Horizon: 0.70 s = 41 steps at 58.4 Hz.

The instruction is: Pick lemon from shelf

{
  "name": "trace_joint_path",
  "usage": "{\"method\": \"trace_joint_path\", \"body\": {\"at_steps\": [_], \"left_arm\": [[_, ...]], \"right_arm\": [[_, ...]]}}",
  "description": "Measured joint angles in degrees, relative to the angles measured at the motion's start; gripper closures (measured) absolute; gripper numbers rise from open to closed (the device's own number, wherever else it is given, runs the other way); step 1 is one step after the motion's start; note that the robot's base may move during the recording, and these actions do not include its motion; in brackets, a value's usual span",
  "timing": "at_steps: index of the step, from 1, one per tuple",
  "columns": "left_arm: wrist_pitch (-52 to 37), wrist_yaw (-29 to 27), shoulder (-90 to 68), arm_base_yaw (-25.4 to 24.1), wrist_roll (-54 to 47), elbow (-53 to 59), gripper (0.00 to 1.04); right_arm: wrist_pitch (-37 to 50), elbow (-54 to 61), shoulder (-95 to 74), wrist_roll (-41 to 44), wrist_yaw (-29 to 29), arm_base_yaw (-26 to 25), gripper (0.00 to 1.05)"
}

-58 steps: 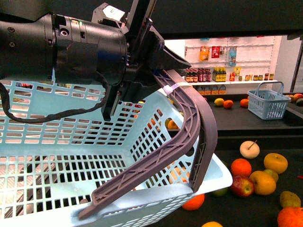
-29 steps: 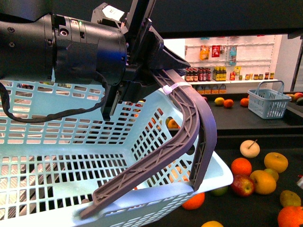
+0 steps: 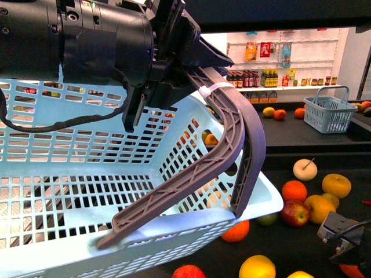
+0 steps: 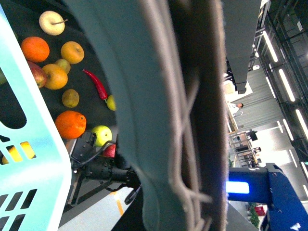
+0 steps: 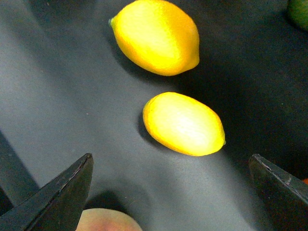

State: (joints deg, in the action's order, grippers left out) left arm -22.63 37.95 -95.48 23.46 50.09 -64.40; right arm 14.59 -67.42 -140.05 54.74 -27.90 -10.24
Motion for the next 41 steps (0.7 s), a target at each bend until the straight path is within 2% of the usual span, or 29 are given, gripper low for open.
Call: {"method": "trace_joint_path", "body": {"at_steps": [22, 41], "left_arm": [[0.00, -0.02, 0.00, 0.00, -0.02, 0.00, 0.97], [0.00, -0.02, 0.00, 0.00, 0.00, 0.00, 0.97]], "right_arm": [[-1.16, -12.79, -13.09, 8.85, 2.19, 2.89, 0.07], [-0.79, -15.63, -15.89, 9.62, 2.62, 3.39, 0.07]]}}
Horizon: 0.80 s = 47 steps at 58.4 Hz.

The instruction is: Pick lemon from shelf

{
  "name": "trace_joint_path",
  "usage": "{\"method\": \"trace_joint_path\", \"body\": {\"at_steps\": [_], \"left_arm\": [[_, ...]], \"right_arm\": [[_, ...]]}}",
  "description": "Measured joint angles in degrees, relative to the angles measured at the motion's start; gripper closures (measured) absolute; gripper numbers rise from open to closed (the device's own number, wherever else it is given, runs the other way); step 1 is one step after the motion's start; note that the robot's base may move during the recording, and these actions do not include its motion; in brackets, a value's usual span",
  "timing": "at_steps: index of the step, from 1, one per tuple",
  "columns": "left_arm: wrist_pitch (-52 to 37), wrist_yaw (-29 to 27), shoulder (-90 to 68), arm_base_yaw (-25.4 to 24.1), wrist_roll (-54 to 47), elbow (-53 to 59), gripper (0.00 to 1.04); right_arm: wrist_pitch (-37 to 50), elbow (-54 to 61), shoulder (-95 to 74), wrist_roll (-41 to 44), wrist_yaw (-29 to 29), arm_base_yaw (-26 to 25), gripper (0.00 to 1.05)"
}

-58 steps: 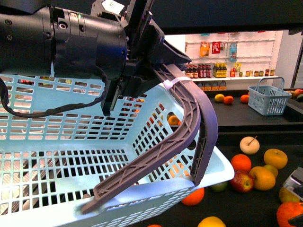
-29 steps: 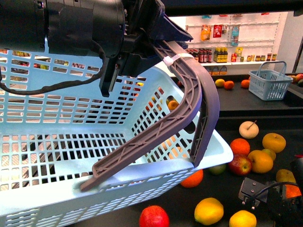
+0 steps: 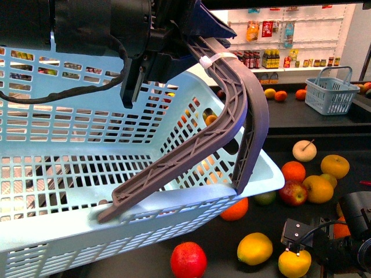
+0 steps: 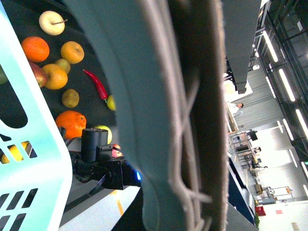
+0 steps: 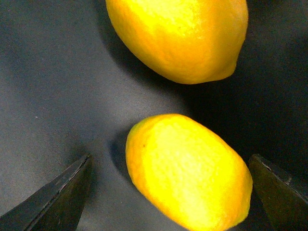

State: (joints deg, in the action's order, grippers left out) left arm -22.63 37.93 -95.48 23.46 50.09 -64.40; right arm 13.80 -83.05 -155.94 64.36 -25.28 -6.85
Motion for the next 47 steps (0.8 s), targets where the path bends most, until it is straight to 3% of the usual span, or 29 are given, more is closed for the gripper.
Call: {"method": "trace_joint_path", "body": {"at_steps": [32, 42, 47], "left_arm": [[0.00, 0.00, 0.00, 0.00, 0.00, 0.00, 0.97], [0.00, 0.00, 0.00, 0.00, -0.02, 0.00, 0.97], [0.00, 0.00, 0.00, 0.00, -0.04, -0.02, 0.97]], "right_arm": [[1.09, -1.99, -2.84, -1.31, 1.29, 0.26, 0.07], [2.27, -2.01, -2.84, -2.82, 1.38, 0.20, 0.27], [3.41, -1.57, -2.54, -4.11, 1.05, -0.13, 0.44]]}}
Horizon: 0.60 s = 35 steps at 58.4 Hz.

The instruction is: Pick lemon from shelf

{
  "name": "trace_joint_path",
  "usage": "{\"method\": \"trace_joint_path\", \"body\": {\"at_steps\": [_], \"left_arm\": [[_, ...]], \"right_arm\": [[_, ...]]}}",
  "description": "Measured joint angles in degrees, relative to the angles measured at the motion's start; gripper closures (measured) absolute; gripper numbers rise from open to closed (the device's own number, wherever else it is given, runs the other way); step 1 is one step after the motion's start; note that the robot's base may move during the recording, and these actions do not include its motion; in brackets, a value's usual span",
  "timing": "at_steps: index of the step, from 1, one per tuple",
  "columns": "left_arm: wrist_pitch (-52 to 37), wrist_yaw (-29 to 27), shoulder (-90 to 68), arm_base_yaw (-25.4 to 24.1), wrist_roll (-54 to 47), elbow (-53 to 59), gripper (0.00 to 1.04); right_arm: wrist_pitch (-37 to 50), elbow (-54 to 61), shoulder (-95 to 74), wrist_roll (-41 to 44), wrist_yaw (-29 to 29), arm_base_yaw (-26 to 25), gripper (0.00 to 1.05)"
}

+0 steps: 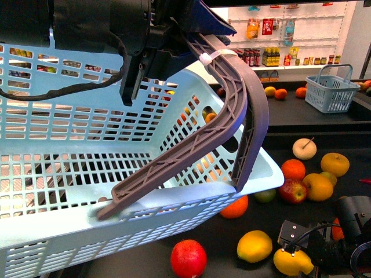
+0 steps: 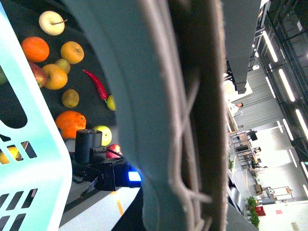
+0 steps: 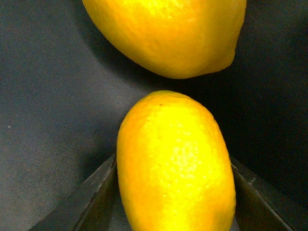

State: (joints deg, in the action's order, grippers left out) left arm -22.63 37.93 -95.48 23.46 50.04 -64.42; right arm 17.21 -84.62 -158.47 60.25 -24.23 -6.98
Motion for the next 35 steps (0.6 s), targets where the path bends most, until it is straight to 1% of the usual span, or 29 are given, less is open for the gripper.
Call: {"method": "trace_joint_path", "body": {"at_steps": [3, 9, 11, 17, 25, 29, 32, 35], "left_arm": [[0.00, -0.02, 0.00, 0.00, 0.00, 0.00, 0.97], [0.00, 0.00, 0.00, 0.00, 0.00, 0.00, 0.97], [0.00, 0.00, 0.00, 0.00, -0.02, 0.00, 0.97], [0.00, 0.00, 0.00, 0.00, -0.02, 0.00, 0.97], [0.00, 0.00, 0.00, 0.00, 0.00, 0.00, 0.97], [0.00, -0.02, -0.02, 0.00, -0.02, 0.00, 0.97], [0.00, 0.00, -0.02, 0.00, 0.00, 0.00, 0.97], [0.00, 0.00, -0.02, 0.00, -0.04, 0.00, 0.97]], "right_arm": [[1.14, 0.66, 0.55, -0.87, -0.20, -0.11, 0.49], [4.28, 2.60, 2.62, -3.56, -1.31, -0.68, 0.55], [5.38, 3.13, 3.32, -4.35, -1.31, -0.83, 0.55], [12.63, 7.87, 10.19, -10.84, -2.36, -2.62, 0.56], [19.12, 13.29, 17.94, -16.22, -3.17, -4.57, 0.56], [22.60, 18.01, 25.55, -22.56, -5.22, -5.77, 0.56], [23.43, 19.82, 29.20, -25.29, -6.01, -5.95, 0.56], [24.09, 21.81, 33.94, -29.79, -7.32, -5.84, 0.56]]}}
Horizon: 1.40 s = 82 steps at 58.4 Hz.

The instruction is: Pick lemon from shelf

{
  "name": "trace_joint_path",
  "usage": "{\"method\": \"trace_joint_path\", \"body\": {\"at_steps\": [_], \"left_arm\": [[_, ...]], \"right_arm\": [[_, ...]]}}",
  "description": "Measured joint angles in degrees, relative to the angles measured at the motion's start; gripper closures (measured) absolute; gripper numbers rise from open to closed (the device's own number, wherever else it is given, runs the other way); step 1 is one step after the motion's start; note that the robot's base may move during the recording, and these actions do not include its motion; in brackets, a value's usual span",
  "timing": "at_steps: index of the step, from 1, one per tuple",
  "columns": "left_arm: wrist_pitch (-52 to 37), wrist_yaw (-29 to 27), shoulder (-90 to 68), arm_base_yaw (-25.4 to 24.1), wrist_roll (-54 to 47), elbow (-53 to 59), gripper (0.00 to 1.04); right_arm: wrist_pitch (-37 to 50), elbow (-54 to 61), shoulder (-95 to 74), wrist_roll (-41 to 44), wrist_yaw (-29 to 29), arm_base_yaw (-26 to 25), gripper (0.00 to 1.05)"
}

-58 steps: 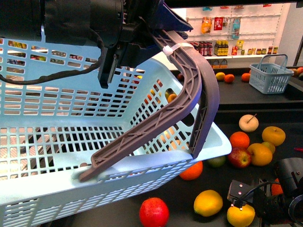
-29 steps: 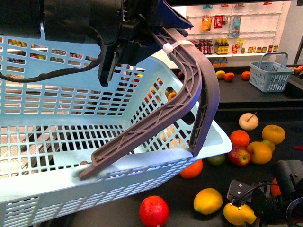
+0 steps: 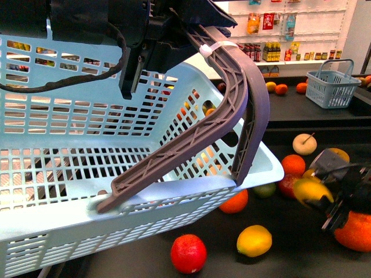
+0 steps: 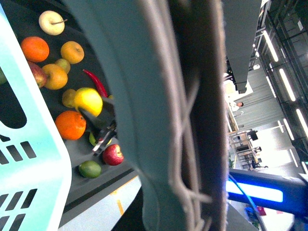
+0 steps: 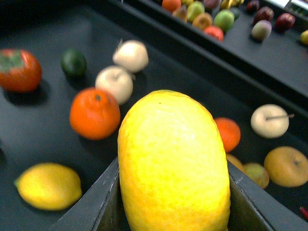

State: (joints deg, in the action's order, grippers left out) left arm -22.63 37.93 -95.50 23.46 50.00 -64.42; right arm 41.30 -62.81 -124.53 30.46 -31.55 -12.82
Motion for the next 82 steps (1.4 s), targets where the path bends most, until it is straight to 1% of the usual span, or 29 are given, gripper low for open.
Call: {"method": "trace_joint_path", "body": {"at_steps": [3, 9, 14, 24, 33, 44, 57, 60, 62, 65, 67, 69, 76, 82], "left_arm": [[0.00, 0.00, 0.00, 0.00, 0.00, 0.00, 0.97], [0.00, 0.02, 0.02, 0.00, 0.02, 0.00, 0.97], [0.00, 0.00, 0.00, 0.00, -0.02, 0.00, 0.97], [0.00, 0.00, 0.02, 0.00, 0.00, 0.00, 0.97], [0.00, -0.02, 0.00, 0.00, 0.00, 0.00, 0.97], [0.00, 0.02, 0.00, 0.00, 0.00, 0.00, 0.97], [0.00, 0.00, 0.00, 0.00, 0.00, -0.02, 0.97], [0.00, 0.00, 0.00, 0.00, 0.00, -0.02, 0.97], [0.00, 0.00, 0.00, 0.00, 0.00, -0.02, 0.97], [0.00, -0.02, 0.00, 0.00, 0.00, -0.02, 0.97], [0.00, -0.02, 0.00, 0.00, 0.00, -0.02, 0.97], [0.00, 0.07, 0.00, 0.00, 0.02, -0.02, 0.97], [0.02, 0.07, 0.00, 0.00, 0.02, -0.02, 0.97], [0.09, -0.02, -0.09, 0.00, 0.09, -0.07, 0.97]], "right_arm": [[-0.04, 1.22, 3.72, -2.82, -0.68, 0.50, 0.56], [-2.12, 2.32, 10.99, -11.30, -1.42, 2.67, 0.57], [-4.50, 2.73, 15.80, -18.58, -2.43, 5.53, 0.57], [-7.30, 4.00, 20.83, -28.44, -2.97, 11.56, 0.57], [-8.74, 5.79, 22.77, -32.09, -2.78, 16.04, 0.57], [-9.05, 8.61, 23.17, -32.63, -1.27, 20.98, 0.57], [-10.38, 9.88, 23.17, -31.74, -0.52, 23.50, 0.57], [-10.51, 9.99, 23.17, -31.26, -0.35, 23.71, 0.52], [-10.14, 10.10, 23.19, -31.04, -0.50, 23.80, 0.42], [-9.77, 10.10, 23.21, -30.88, -0.59, 23.80, 0.35], [-9.42, 10.10, 23.28, -30.86, -0.39, 23.80, 0.27], [-9.31, 10.10, 23.32, -30.88, -0.37, 23.80, 0.24], [-7.98, 10.03, 23.34, -32.37, -0.44, 23.28, 0.06], [-5.62, 9.20, 23.34, -35.45, -0.66, 21.24, 0.08]]}}
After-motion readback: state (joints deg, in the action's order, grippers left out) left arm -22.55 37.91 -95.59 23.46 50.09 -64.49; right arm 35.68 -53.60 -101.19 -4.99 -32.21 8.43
